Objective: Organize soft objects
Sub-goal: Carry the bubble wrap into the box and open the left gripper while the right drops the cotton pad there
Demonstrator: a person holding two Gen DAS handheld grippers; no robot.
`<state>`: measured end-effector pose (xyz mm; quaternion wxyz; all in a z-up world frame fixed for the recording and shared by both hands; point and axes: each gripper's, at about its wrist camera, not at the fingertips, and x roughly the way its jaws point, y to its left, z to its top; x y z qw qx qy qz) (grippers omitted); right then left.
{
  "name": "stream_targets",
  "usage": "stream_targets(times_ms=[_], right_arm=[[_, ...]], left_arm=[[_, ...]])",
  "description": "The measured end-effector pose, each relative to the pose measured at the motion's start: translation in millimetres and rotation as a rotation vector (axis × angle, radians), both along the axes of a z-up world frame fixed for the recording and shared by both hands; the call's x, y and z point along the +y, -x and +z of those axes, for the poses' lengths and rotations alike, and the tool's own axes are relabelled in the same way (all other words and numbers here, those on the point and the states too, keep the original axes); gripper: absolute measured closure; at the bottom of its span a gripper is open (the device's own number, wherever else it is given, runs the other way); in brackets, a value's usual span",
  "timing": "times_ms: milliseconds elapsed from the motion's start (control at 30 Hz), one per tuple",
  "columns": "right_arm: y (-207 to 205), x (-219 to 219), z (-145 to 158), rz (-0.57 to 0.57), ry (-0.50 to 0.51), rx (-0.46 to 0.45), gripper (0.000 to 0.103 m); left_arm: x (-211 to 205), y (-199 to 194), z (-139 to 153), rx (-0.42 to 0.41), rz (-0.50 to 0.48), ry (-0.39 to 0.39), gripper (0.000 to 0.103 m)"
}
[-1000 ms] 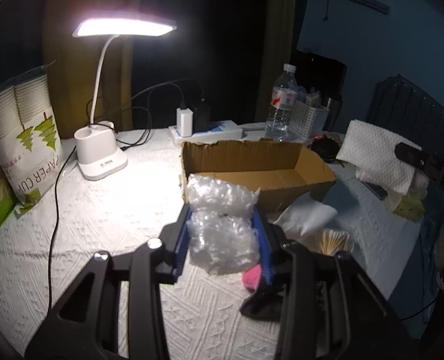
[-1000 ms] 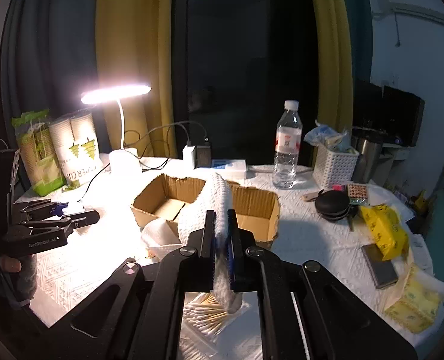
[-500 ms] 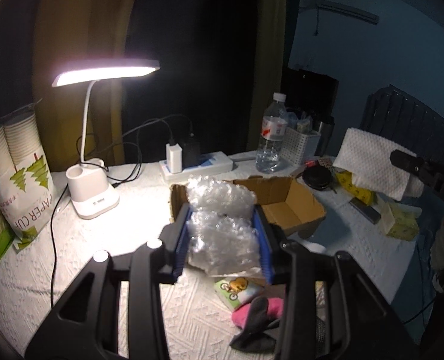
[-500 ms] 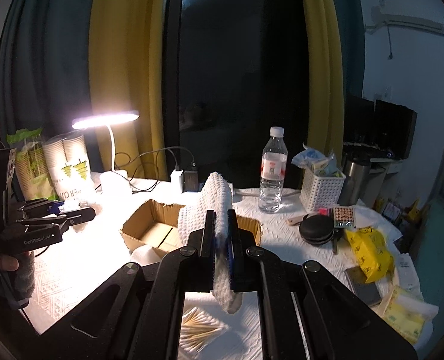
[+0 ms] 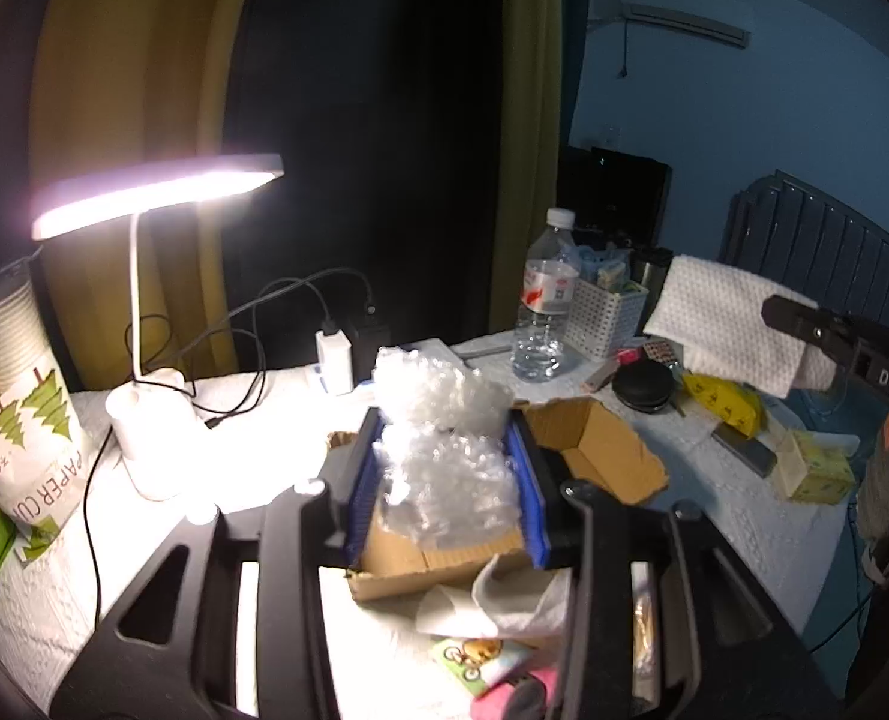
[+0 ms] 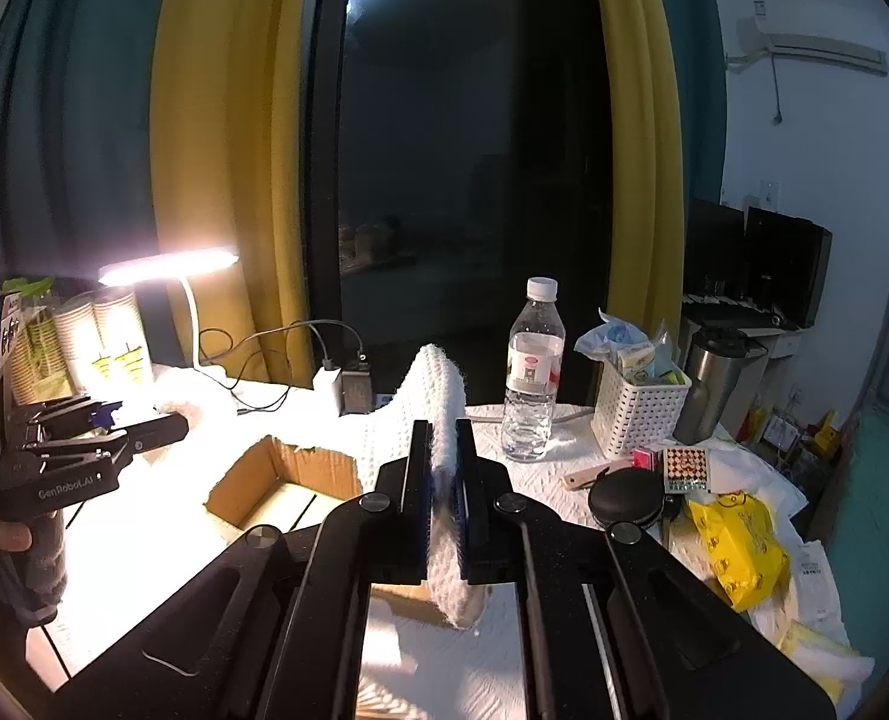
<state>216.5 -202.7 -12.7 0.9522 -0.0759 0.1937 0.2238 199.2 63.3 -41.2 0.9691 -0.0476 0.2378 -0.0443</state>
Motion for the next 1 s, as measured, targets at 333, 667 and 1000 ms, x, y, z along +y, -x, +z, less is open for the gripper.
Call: stream_targets(times_ms=[333,667,1000], right_arm=[[-45.3,12.7,-22.4,0.008,0.013,0.057,0.096],[-87.0,29.7,-68.2,0.012,0.037,0.174,0.096],[-112.7,43.0,-121.2,0.028,0.074,0.317,0.096]], left_arm=[[-2.7,-46.1,-32.3,0.091,-0.012,0.002,0.063],[-9.2,-85.2,-79.2,0.214,-0.058,0.007,0.063],[-27.2,-100.9,-109.9,0.304,-0.126,-0.044,0.063]])
